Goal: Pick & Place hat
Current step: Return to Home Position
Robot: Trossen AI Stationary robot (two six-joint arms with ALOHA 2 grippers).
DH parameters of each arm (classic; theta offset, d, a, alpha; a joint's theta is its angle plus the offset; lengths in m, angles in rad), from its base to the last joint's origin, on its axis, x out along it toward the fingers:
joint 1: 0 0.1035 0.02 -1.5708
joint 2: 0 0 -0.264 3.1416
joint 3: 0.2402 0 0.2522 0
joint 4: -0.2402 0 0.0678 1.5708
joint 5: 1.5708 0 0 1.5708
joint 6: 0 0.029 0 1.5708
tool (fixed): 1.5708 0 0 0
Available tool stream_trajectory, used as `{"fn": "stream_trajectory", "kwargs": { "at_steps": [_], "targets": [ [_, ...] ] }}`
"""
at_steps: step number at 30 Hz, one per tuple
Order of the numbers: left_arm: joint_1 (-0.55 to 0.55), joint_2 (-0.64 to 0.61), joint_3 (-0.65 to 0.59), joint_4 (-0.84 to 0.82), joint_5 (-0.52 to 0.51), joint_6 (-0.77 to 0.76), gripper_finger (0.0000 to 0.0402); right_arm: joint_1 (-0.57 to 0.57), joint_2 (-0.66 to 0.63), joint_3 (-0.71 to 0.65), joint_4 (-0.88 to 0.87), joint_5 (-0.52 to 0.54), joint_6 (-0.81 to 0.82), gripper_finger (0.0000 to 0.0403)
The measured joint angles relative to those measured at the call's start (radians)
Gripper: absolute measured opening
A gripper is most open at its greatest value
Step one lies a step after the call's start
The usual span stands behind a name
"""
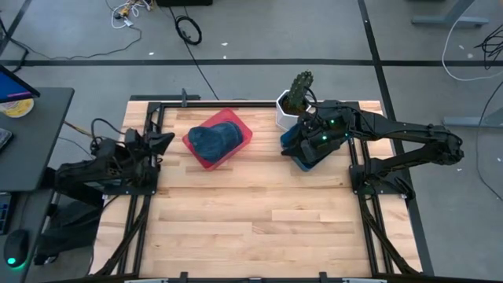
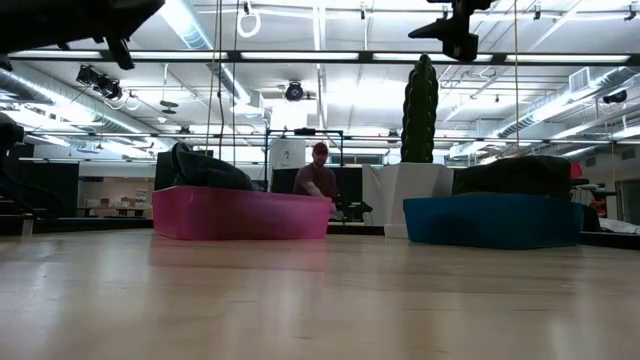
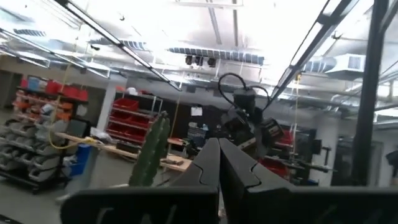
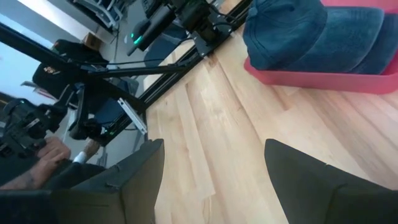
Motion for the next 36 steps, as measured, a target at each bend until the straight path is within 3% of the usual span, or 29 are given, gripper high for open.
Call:
{"fn": "stream_trajectory", "kwargs": {
  "at_steps": [9, 16, 28, 36],
  "targets": [
    [-0.002, 0.0, -0.166, 0.278, 0.013, -0.018, 0.0001, 0.0, 0.0, 0.0, -0.008, 0.002, 0.0, 0.0278],
    [-0.002, 0.001, -0.166, 0.202, 0.014, 0.004, 0.0001, 0.0, 0.0, 0.0, -0.014, 0.003, 0.0, 0.0278],
    [-0.001, 0.001, -0.166, -0.133, 0.011, 0.035, 0.0002, 0.0, 0.0, 0.0, -0.048, 0.003, -0.006, 0.0278],
    [0.0, 0.003, -0.165, -0.273, 0.1, 0.082, 0.0002, 0.0, 0.0, 0.0, -0.051, 0.003, -0.015, 0.0278]
  ]
}}
